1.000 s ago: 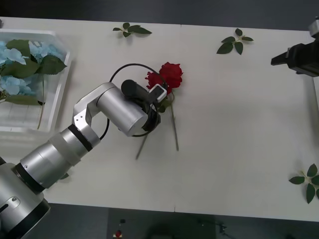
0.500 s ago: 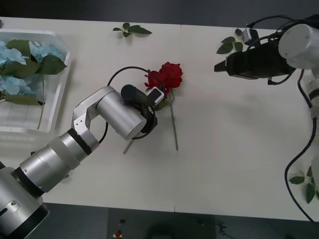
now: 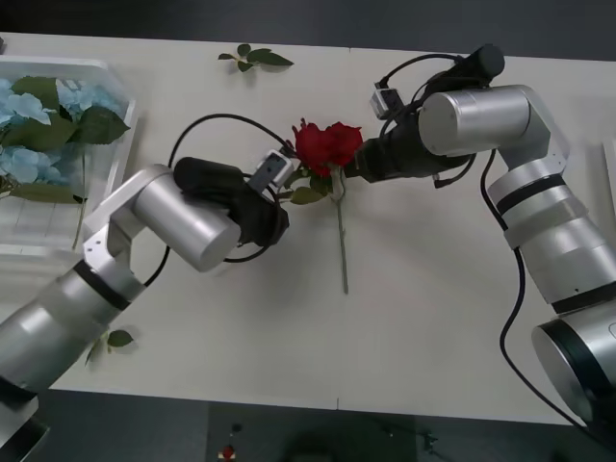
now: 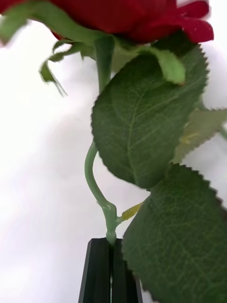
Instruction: Put the red flowers into the right box and the blue flowers into the left box
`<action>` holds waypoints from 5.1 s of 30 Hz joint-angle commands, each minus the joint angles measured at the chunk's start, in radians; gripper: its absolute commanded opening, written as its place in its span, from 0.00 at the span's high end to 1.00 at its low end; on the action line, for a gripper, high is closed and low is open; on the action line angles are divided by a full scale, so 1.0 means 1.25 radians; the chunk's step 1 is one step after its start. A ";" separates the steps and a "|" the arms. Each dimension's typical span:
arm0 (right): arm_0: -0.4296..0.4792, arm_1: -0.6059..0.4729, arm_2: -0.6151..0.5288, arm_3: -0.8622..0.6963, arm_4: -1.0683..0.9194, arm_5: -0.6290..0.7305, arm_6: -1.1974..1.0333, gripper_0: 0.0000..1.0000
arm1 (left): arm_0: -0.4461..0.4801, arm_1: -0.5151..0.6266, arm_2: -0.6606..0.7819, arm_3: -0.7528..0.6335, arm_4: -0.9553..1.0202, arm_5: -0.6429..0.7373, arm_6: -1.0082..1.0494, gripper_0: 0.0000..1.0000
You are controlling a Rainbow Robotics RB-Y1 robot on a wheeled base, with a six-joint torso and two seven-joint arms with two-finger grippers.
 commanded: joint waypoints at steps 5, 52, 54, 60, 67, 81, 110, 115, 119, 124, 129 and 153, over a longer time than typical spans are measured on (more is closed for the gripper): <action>-0.040 -0.036 -0.044 -0.017 -0.059 -0.015 -0.017 0.00 | 0.213 0.084 0.242 -0.315 0.151 0.044 -0.034 1.00; 0.181 -0.162 -0.373 -0.282 -0.951 0.416 0.789 0.00 | 0.069 -0.206 0.155 -0.221 0.861 -0.475 -0.506 1.00; 0.181 -0.152 -0.364 -0.281 -0.943 0.406 0.789 0.00 | 0.066 -0.215 0.152 -0.218 0.861 -0.475 -0.510 1.00; 0.182 -0.117 -0.348 -0.282 -0.922 0.365 0.780 0.00 | 0.062 -0.230 0.139 -0.218 0.863 -0.475 -0.520 1.00; 0.186 -0.088 -0.321 -0.281 -0.886 0.323 0.770 0.00 | 0.056 -0.238 0.126 -0.218 0.880 -0.475 -0.536 1.00; 0.200 -0.063 -0.246 -0.281 -0.871 0.228 0.762 0.00 | 0.062 -0.236 0.118 -0.214 0.902 -0.474 -0.553 1.00; 0.201 -0.058 -0.246 -0.280 -0.876 0.221 0.739 1.00 | 0.093 -0.155 0.124 -0.209 0.927 -0.482 -0.560 0.48; 0.201 -0.063 -0.261 -0.280 -0.877 0.221 0.728 1.00 | 0.137 -0.075 0.150 -0.238 0.983 -0.482 -0.564 0.44; 0.201 -0.086 -0.287 -0.280 -0.876 0.222 0.677 1.00 | 0.183 -0.004 0.179 -0.254 1.034 -0.482 -0.565 0.45; 0.190 -0.151 -0.330 -0.281 -0.818 0.221 0.589 1.00 | 0.204 0.089 0.191 -0.222 1.040 -0.481 -0.563 0.44; 0.168 -0.262 -0.353 -0.280 -0.735 0.221 0.472 1.00 | 0.170 0.136 0.190 -0.118 1.040 -0.437 -0.556 0.44; 0.160 -0.658 -0.218 -0.158 -0.142 0.219 0.008 1.00 | -0.198 -0.094 0.135 0.385 0.534 -0.271 -0.129 0.44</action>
